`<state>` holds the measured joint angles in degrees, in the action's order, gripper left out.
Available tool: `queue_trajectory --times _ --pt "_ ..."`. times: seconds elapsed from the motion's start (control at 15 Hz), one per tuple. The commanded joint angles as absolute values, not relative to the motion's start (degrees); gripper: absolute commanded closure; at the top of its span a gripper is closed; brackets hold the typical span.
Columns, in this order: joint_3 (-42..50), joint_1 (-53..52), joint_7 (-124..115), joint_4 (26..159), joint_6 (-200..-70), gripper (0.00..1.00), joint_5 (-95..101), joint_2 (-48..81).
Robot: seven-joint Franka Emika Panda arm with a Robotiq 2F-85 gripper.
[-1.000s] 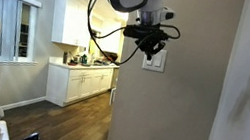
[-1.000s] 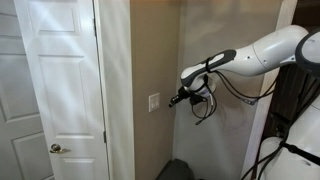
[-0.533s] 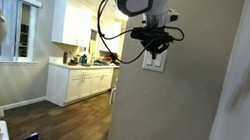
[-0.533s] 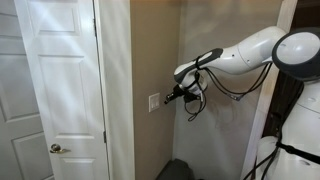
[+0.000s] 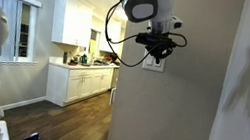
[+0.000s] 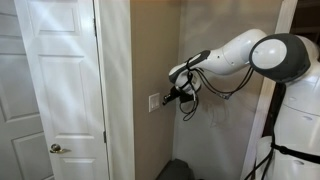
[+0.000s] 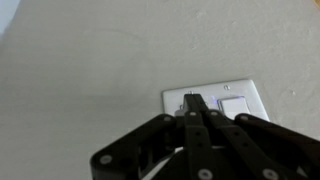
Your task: Press the wall switch on the right
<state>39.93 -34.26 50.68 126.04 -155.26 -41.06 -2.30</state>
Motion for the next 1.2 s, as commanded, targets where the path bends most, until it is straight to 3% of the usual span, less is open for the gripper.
queue_trajectory --times 0.0,1.13 --pt "40.4 -34.2 52.6 122.9 -152.8 1.00 -43.9 1.4" --pt "38.9 -33.1 54.1 116.2 -150.1 1.00 -50.3 8.9"
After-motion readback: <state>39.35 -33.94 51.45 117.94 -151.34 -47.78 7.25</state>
